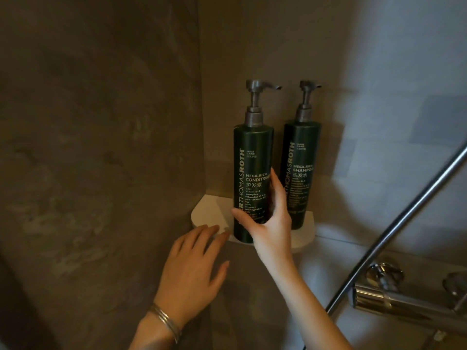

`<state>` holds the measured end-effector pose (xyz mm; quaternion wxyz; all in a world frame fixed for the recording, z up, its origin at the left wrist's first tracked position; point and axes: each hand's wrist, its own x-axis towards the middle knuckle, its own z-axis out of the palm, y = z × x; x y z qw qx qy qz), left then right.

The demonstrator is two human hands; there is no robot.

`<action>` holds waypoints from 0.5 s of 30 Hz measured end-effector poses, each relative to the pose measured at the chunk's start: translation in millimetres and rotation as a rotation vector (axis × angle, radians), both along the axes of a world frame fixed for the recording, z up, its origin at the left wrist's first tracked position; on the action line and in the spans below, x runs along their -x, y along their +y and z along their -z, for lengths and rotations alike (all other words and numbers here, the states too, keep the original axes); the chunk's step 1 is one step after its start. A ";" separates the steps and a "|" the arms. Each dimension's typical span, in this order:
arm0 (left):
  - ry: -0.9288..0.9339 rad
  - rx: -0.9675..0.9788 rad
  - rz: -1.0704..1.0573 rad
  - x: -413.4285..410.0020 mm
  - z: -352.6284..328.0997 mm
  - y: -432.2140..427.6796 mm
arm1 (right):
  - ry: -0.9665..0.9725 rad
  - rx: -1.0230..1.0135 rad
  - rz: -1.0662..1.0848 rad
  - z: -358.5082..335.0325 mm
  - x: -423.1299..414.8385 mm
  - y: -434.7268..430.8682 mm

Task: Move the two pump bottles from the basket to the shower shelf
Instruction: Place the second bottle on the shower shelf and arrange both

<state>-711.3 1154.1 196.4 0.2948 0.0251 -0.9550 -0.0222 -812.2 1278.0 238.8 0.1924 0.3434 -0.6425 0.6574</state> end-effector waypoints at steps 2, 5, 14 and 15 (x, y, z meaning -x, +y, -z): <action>0.009 -0.005 0.005 0.3 1.7 -1.7 | -0.008 -0.041 -0.021 -0.7 3.8 -1.9; 0.020 -0.022 0.017 0.8 3.6 -3.5 | -0.083 -0.074 -0.058 -2.6 6.1 -3.6; 0.072 -0.075 0.056 6.3 -1.4 -1.2 | -0.195 -0.295 -0.189 -2.3 10.9 25.7; 0.092 -0.102 0.065 9.1 -4.4 1.7 | -0.192 -0.311 -0.185 -2.9 12.3 29.8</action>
